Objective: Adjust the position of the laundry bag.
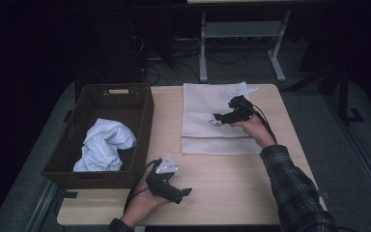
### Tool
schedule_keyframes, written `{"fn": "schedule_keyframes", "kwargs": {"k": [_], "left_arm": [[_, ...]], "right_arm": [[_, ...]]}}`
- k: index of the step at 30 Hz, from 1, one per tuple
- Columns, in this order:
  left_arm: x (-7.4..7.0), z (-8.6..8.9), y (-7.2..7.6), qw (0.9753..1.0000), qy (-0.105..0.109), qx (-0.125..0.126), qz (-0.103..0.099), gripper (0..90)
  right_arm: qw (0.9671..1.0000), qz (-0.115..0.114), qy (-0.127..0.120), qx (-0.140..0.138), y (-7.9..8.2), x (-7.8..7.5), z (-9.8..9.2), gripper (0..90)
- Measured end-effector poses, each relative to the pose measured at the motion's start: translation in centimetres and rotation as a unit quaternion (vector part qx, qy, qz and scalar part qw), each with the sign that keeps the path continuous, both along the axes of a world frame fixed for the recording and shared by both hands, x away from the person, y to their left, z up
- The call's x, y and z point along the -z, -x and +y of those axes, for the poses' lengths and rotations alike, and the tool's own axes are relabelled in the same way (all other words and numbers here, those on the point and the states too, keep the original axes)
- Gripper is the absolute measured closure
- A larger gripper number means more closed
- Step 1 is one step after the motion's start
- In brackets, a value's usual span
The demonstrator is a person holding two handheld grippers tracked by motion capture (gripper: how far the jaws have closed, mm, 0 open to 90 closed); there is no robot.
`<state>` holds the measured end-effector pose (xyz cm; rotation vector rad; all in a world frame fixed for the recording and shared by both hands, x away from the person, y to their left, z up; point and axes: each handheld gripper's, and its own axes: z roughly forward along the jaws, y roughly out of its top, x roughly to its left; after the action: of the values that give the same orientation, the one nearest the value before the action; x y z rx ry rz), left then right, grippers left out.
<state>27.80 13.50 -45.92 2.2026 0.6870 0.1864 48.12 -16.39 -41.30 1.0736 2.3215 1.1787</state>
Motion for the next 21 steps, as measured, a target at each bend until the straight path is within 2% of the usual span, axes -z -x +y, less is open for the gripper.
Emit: {"fn": "schedule_keyframes", "kwargs": {"k": [2, 7, 11, 15, 21], "left_arm": [[0.0, 0.0, 0.0, 1.0000, -0.001, 0.000, -0.001, 0.0], [0.0, 0.0, 0.0, 1.0000, 0.000, 0.000, -0.001, 0.0], [-0.1, 0.1, 0.1, 1.0000, 0.001, -0.001, -0.001, 0.0], [0.0, 0.1, 0.1, 1.0000, 0.003, -0.002, -0.001, 0.0], [-0.1, 0.1, 0.2, 1.0000, 0.001, -0.002, -0.002, 0.0]], "right_arm": [[0.9999, 0.013, 0.005, -0.001, -0.4, 0.1, 0.0, 13.6], [0.9994, 0.028, 0.022, -0.001, -1.2, 0.3, 0.1, 18.2], [0.9993, 0.023, 0.027, 0.009, -1.8, 0.5, 0.2, 28.3], [0.9989, 0.005, 0.039, 0.025, -2.3, 0.6, 0.2, 43.7], [0.9982, 0.027, 0.035, 0.041, -3.7, 1.3, 0.2, 60.7]]}}
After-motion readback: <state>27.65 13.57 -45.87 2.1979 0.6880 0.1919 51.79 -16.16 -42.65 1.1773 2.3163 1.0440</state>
